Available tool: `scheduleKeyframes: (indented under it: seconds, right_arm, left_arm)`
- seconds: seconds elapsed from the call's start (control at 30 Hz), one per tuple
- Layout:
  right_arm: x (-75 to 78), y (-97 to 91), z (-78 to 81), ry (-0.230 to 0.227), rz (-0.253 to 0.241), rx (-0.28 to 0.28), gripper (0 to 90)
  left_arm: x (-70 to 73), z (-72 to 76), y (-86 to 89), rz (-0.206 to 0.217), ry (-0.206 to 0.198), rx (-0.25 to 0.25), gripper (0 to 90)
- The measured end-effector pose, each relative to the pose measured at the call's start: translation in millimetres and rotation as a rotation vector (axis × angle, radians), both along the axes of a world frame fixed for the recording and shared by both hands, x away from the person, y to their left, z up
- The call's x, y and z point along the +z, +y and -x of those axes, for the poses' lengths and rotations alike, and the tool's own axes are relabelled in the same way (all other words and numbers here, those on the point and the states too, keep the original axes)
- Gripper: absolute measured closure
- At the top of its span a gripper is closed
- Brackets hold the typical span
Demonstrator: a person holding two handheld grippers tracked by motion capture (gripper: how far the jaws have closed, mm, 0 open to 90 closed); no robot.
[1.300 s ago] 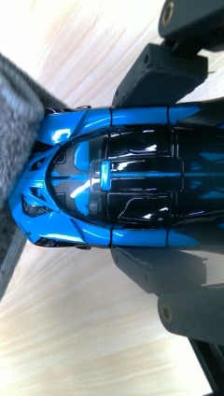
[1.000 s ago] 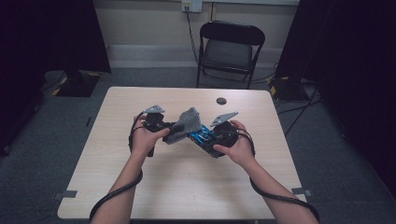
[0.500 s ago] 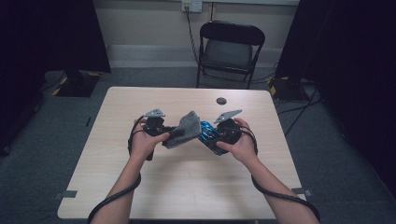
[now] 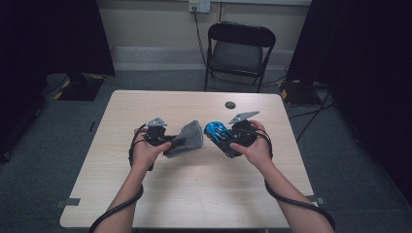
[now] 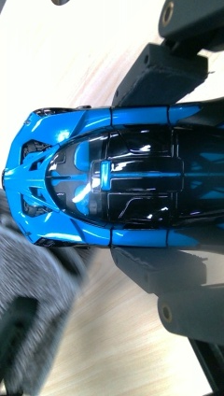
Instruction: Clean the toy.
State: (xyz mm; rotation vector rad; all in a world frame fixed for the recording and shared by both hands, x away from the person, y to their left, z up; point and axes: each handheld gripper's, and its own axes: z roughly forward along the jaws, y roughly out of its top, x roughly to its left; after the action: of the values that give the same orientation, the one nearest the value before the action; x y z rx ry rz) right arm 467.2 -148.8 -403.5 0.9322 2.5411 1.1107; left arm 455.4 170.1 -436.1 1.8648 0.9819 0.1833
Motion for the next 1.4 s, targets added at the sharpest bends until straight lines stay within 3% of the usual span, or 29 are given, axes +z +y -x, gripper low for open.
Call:
scheduleKeyframes:
  seconds: [0.07, 0.17, 0.37, 0.6, 0.97, 1.4]
  right_arm:
    - [2.0, 0.7, 0.9, -0.004, -0.004, 0.006, 28.4]
    - [4.1, 4.1, 1.7, -0.005, -0.009, 0.015, 28.4]
    - [5.8, 13.4, 3.5, -0.009, -0.012, 0.035, 28.4]
    - [2.0, 18.9, 3.6, -0.009, 0.009, 0.039, 28.4]
    - [2.8, 17.4, 1.1, -0.007, -0.002, 0.023, 28.4]
    - [3.6, 26.5, -6.1, 0.011, -0.022, 0.006, 28.4]
  left_arm:
    - [-0.8, -0.8, 1.2, 0.006, -0.021, 0.041, 74.2]
    - [-0.9, -1.2, -2.5, 0.018, -0.039, 0.056, 74.2]
    - [-2.6, -1.4, -19.5, 0.007, -0.028, 0.02, 74.2]
    - [-5.1, 1.7, -37.0, 0.042, -0.029, -0.043, 74.3]
    - [-6.7, 4.0, -46.3, 0.066, -0.033, -0.091, 74.4]
    - [-12.2, 11.5, -62.2, 0.053, -0.032, -0.135, 74.3]
